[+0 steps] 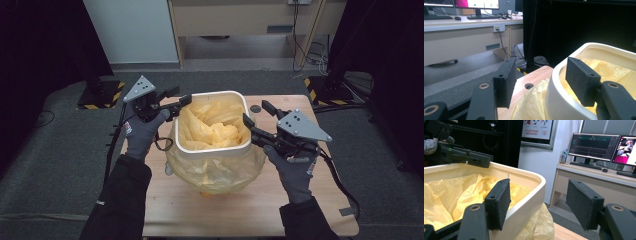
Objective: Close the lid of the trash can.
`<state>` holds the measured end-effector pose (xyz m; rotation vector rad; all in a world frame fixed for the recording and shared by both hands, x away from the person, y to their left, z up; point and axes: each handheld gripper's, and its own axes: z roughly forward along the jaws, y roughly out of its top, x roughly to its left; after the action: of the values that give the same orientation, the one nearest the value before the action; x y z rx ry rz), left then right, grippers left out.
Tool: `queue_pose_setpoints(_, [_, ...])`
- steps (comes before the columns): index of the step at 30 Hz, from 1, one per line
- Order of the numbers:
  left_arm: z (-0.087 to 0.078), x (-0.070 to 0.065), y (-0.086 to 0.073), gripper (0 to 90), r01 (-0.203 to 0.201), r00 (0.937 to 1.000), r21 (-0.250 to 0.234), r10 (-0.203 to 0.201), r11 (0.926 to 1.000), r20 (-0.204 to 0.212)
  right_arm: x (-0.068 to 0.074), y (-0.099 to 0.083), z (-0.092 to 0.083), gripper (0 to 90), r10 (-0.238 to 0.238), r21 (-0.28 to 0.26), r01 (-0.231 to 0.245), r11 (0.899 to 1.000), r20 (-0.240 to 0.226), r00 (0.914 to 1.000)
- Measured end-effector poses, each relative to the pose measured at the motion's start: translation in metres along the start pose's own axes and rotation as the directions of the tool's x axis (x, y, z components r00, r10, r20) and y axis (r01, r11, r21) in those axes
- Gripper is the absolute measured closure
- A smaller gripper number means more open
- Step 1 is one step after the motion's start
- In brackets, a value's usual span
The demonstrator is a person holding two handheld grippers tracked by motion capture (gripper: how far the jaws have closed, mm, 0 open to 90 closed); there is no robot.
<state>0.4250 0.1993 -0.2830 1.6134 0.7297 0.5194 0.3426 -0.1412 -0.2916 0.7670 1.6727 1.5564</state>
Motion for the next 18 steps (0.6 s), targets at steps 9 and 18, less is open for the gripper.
queue_pose_setpoints(9, [0.0049, 0.0016, -0.0023, 42.0, 0.012, 0.9999, 0.013, -0.012, 0.9998, 0.012, 0.0021, 0.0013, 0.0044, 40.0, -0.019, 0.042, 0.019, 0.999, 0.015, 0.9997])
queue_pose_setpoints(18, [0.0044, -0.0001, -0.0001, 40.7, 0.008, 0.9994, 0.021, -0.009, 0.9997, 0.034, 0.0018, -0.0010, 0.0045, 41.8, 0.001, 0.037, -0.002, 0.999, 0.012, 0.9999])
